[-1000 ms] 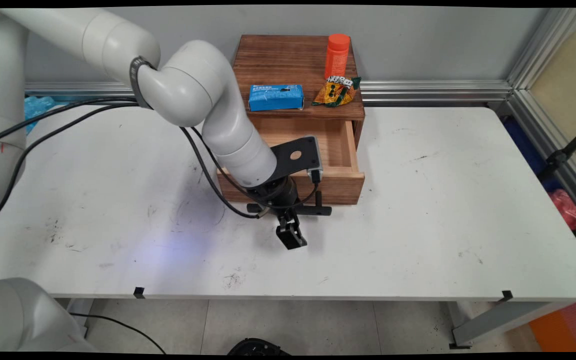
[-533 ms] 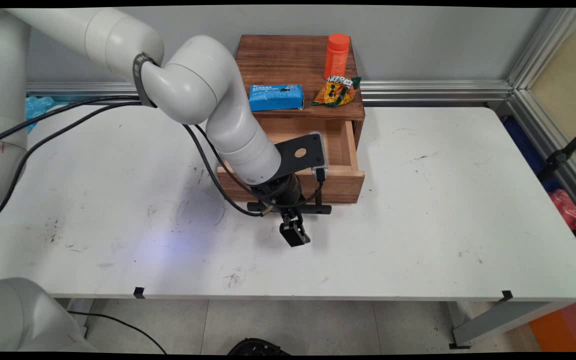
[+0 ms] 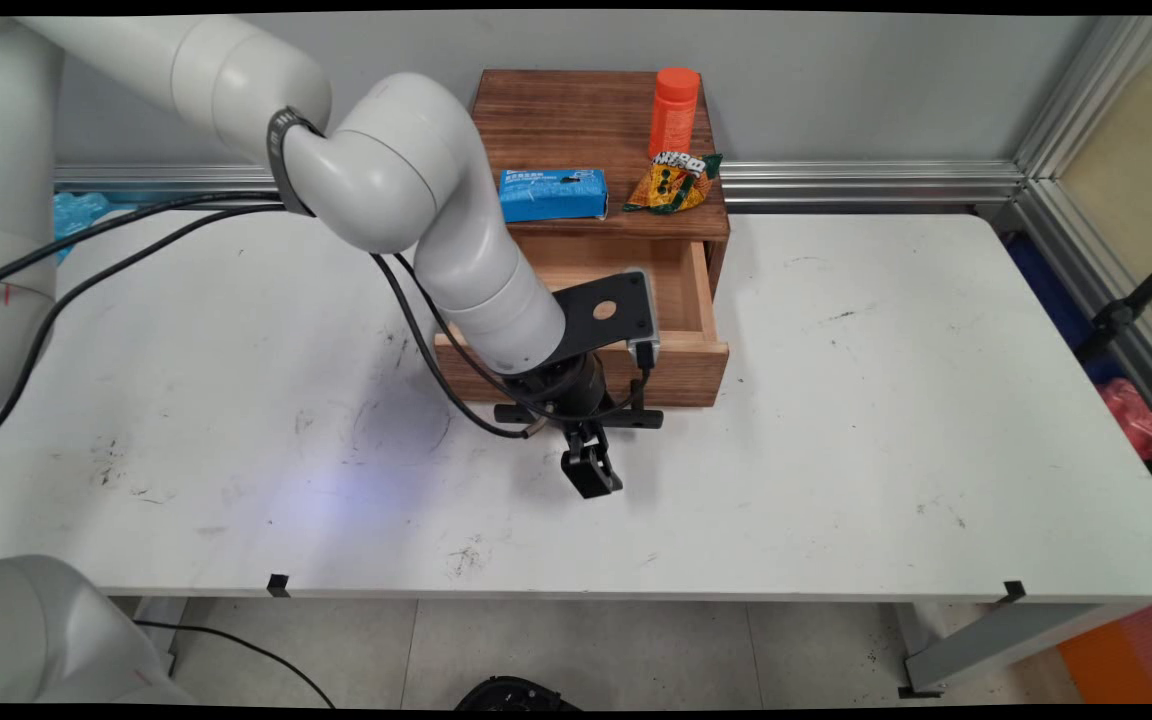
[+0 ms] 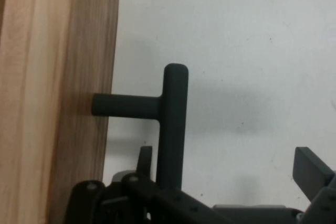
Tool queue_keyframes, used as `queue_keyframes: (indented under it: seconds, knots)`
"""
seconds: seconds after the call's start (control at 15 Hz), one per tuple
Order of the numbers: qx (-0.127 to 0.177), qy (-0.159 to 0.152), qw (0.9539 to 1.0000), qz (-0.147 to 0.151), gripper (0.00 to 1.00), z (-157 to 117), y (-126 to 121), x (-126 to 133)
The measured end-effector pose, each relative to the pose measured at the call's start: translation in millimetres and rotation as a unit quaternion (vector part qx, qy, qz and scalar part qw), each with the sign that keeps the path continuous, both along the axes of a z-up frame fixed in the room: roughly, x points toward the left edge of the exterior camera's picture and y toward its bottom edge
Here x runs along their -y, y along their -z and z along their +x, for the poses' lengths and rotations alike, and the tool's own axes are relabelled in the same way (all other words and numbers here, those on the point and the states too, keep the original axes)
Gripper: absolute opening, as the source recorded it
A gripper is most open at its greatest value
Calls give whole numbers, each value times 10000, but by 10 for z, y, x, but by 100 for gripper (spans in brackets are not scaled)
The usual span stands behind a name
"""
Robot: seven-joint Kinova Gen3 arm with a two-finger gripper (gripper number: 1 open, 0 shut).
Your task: Open the drawer
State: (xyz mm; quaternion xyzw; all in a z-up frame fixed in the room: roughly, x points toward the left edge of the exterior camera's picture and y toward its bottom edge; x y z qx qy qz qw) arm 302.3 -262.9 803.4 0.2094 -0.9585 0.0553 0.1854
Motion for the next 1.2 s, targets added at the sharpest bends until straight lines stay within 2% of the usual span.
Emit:
queue_keyframes:
  seconds: [1.2]
  knots:
    - [-66, 13, 9998, 162, 100, -125, -73, -189]
